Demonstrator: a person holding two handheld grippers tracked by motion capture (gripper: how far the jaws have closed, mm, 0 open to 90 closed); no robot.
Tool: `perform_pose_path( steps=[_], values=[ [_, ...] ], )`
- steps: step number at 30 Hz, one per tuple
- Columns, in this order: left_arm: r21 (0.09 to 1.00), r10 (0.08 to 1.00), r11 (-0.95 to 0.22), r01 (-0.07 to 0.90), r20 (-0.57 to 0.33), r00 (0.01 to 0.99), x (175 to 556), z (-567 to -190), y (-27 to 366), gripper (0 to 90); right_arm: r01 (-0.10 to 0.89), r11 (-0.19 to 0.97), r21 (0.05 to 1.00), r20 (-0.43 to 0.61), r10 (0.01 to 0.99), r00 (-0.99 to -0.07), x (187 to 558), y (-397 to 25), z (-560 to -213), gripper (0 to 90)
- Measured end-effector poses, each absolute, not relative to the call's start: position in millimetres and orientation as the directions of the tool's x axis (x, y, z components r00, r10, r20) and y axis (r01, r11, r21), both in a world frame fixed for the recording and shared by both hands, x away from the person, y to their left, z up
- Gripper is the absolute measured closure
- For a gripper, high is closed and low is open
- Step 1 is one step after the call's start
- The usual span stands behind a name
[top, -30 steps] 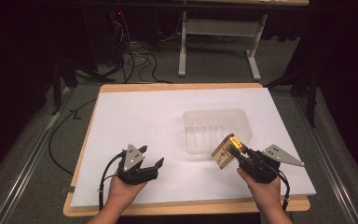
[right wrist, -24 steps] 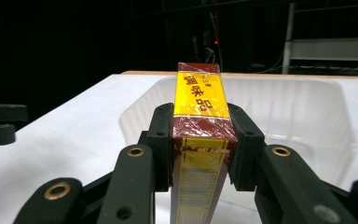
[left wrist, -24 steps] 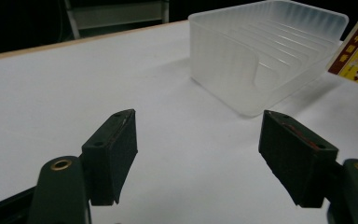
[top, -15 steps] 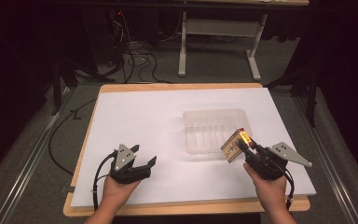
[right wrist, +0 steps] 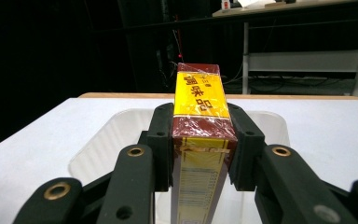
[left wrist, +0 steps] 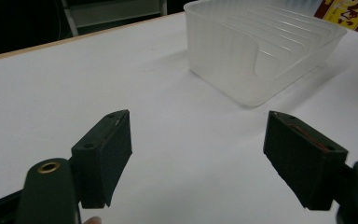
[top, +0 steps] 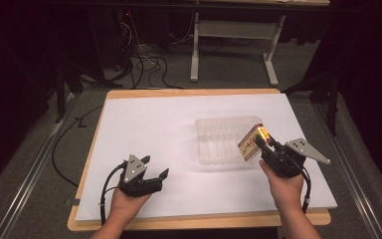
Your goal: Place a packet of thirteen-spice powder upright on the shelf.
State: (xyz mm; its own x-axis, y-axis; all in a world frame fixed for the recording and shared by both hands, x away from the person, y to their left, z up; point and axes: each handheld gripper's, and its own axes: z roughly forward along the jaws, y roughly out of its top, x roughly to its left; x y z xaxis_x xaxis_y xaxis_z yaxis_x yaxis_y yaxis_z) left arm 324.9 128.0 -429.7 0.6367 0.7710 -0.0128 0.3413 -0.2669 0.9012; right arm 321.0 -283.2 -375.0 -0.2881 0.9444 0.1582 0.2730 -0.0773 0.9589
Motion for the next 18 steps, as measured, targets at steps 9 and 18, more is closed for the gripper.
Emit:
perform_pose_path(
  steps=[9,18],
  values=[
    [0.898,0.775,-0.288,0.333,0.014,0.631,325,-431,127,23.8,0.273,-0.064,0.960,0.132,0.962,-0.240,337,-274,-372,67.8],
    [0.897,0.766,-0.297,0.328,0.020,0.642,323,-430,125,23.9,0.283,-0.065,0.957,0.127,0.969,-0.210,352,-263,-370,67.9]
  ],
)
